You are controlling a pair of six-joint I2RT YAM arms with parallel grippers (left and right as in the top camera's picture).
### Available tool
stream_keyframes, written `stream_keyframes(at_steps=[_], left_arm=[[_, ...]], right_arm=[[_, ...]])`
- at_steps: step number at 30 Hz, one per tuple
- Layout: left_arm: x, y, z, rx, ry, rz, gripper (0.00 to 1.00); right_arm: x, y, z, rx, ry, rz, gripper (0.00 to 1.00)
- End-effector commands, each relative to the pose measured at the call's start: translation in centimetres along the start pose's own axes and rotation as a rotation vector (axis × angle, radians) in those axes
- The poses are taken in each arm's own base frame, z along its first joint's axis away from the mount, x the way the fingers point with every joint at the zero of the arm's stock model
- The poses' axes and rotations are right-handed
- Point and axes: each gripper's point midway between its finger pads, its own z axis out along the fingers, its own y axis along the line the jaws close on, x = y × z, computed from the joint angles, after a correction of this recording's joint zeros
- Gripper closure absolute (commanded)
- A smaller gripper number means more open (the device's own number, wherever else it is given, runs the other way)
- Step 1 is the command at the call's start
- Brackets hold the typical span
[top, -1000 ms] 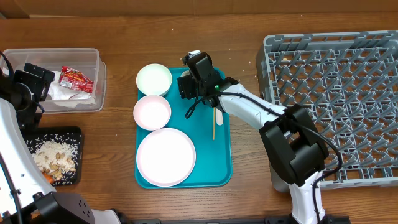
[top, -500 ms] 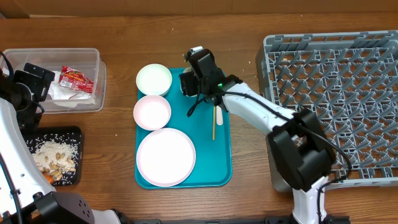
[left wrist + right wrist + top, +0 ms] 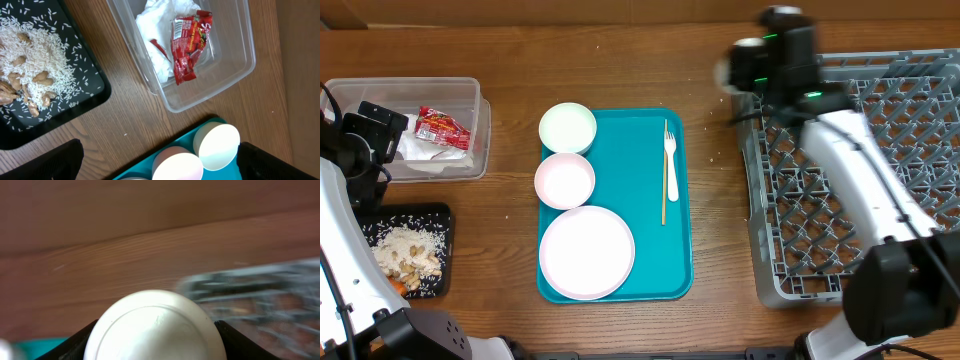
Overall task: Sort waste into correct bins and load items into the dishwasher
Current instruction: 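Carry the white cup right and place it in the dish rack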
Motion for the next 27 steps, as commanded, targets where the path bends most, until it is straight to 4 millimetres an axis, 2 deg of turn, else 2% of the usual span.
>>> stream_keyframes(at_steps=[1,5,7,13,17,19,27], left_arm=[[-0.1,-0.3,-0.5,0.014,-0.009,0.028,0.0],[-0.1,-0.4,-0.5,0.014,-0.01,0.028,0.0],[-0.1,-0.3,-0.5,0.014,-0.009,0.028,0.0],[-0.1,-0.4,-0.5,0.014,-0.009,0.028,0.0],[-0.1,-0.3,-0.5,0.014,-0.009,0.028,0.0],[-0.1,-0.4,-0.5,0.014,-0.01,0.028,0.0],[-0.1,-0.4,-0.5,0.014,-0.01,0.028,0.0]], right_arm=[[-2.5,-7.0,-1.6,0.114,-0.043,0.085,0.32],[-2.5,-14.1,-2.7,0.229,-0.027,0.134,0.31],[-2.3,-16.7,-3.3,0.276,-0.021,0.146,0.31],[-1.4,-21.8,-4.7,0.373,0.001,0.215,0.26],[-0.8,-22.7,-4.8,0.389,0.019,0.23,0.25],[-0.5,-22.7,-4.8,0.389,0.03,0.232,0.21],[0.3,-21.4,-4.3,0.334,0.069,0.233,0.18]])
